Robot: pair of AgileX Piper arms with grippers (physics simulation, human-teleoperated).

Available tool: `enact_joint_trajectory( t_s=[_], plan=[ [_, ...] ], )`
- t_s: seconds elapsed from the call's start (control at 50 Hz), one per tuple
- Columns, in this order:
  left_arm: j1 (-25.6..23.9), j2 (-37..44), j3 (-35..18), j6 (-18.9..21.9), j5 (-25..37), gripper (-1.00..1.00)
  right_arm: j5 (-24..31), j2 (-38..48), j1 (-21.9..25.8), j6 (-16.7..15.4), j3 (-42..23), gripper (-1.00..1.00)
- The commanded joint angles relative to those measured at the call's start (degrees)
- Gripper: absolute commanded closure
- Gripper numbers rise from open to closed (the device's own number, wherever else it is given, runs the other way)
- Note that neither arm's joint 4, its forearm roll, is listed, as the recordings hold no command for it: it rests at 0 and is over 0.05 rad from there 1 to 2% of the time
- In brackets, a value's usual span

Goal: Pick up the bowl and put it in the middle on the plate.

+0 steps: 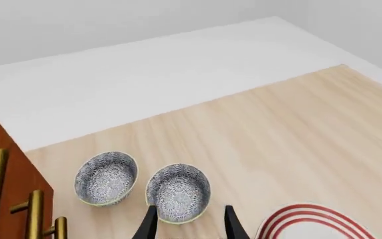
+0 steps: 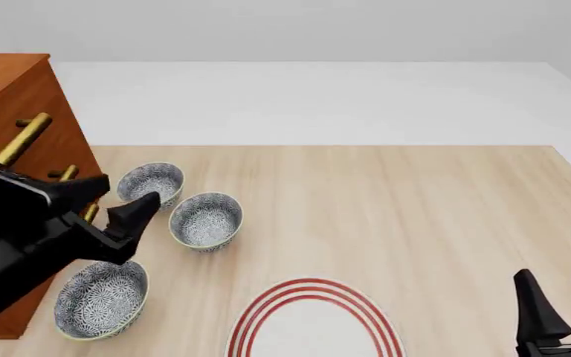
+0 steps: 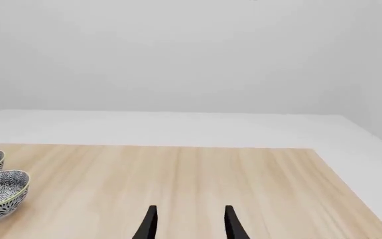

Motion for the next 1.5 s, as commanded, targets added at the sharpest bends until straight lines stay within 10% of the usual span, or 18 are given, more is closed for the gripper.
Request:
enact_joint_trajectory(
  t_s=[0.02,0.74,1.5],
  plan=[
    [-2.6,9.8,-2.9,1.6,-1.1,-1.0,-0.1,0.0,-0.1,0.1,-0.1,-1.0],
    [-6.0,28.4,-10.9,19.3,2.0,-1.0,-0.2,0.0,0.9,-1.0,0.6,-1.0],
    [-6.9,39.8,-15.7,23.2,5.4,-1.0,0.3,0.0,0.9,-1.8,0.6,-1.0]
  ],
)
